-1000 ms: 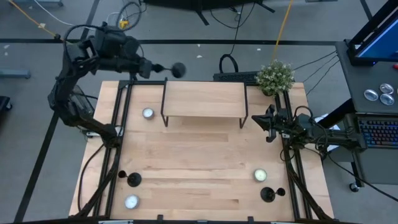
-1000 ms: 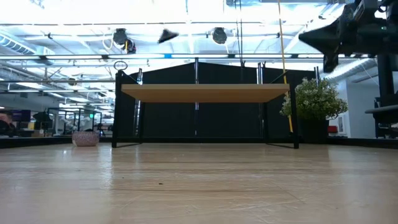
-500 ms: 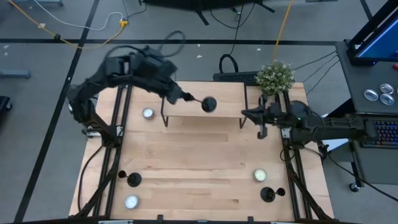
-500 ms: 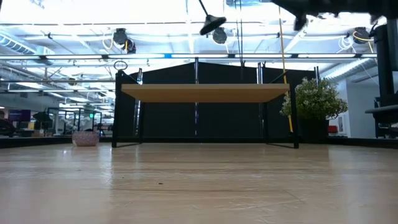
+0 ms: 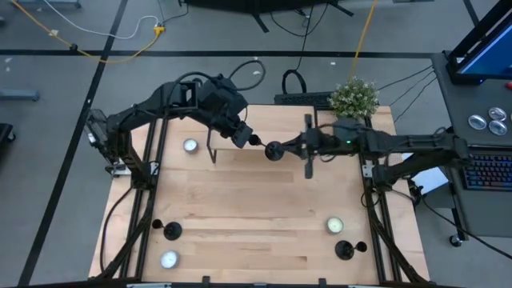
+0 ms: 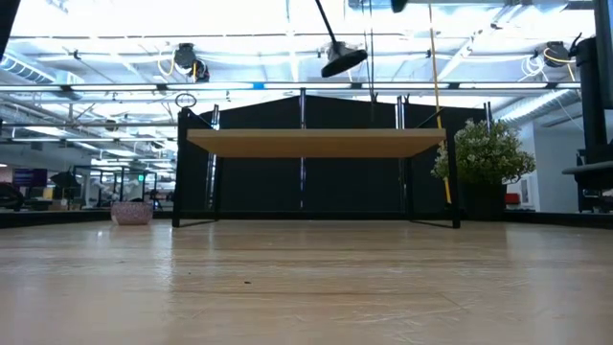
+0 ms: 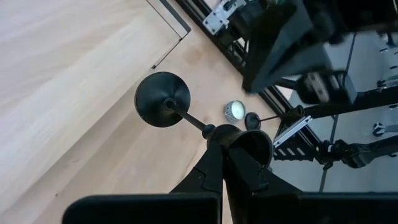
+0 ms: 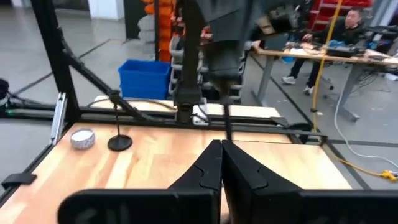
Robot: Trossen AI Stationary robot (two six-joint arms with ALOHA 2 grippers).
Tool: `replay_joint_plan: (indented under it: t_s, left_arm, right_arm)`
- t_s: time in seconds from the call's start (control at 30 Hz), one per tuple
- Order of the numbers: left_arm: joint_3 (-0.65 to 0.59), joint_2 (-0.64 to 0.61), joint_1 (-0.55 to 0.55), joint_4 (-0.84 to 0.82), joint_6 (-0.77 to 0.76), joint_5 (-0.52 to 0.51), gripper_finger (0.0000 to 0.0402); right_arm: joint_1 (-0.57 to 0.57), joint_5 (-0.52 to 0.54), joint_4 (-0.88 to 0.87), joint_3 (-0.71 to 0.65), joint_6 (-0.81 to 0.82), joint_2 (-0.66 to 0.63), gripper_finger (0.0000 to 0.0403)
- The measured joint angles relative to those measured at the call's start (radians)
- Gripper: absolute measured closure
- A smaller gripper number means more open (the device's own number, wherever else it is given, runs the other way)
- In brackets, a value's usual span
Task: Pick & Place candle stick holders
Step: Put the top black candle holder on the shelf
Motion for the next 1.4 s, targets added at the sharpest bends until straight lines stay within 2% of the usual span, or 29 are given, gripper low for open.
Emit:
replay_joint_plan:
  t_s: [0.1,0.23,0.4,0.57,0.77,1.4]
  left_arm:
    - [0.0,0.004,-0.001,0.013,0.0,0.003,0.0402]
    - [0.0,0.008,-0.002,0.009,0.004,0.01,0.0401]
    - [0.0,0.007,-0.001,0.009,0.009,0.012,0.0401]
    - [0.0,0.007,-0.001,0.014,0.011,0.011,0.0402]
    - [0.0,0.03,-0.003,0.023,0.011,0.012,0.0402]
    - [0.0,0.05,-0.006,0.085,0.01,0.059,0.0401]
  right_arm:
    - [0.007,0.004,-0.003,0.043,-0.019,0.063,0.0386]
    - [0.007,0.063,-0.004,0.064,-0.019,0.111,0.0344]
    - [0.007,0.076,0.003,0.067,-0.001,0.13,0.0283]
    - [0.007,0.075,0.011,0.067,0.015,0.13,0.0251]
    - [0.007,0.075,0.044,0.067,0.015,0.13,0.0253]
    - [0.006,0.078,-0.012,0.067,0.05,0.131,0.026]
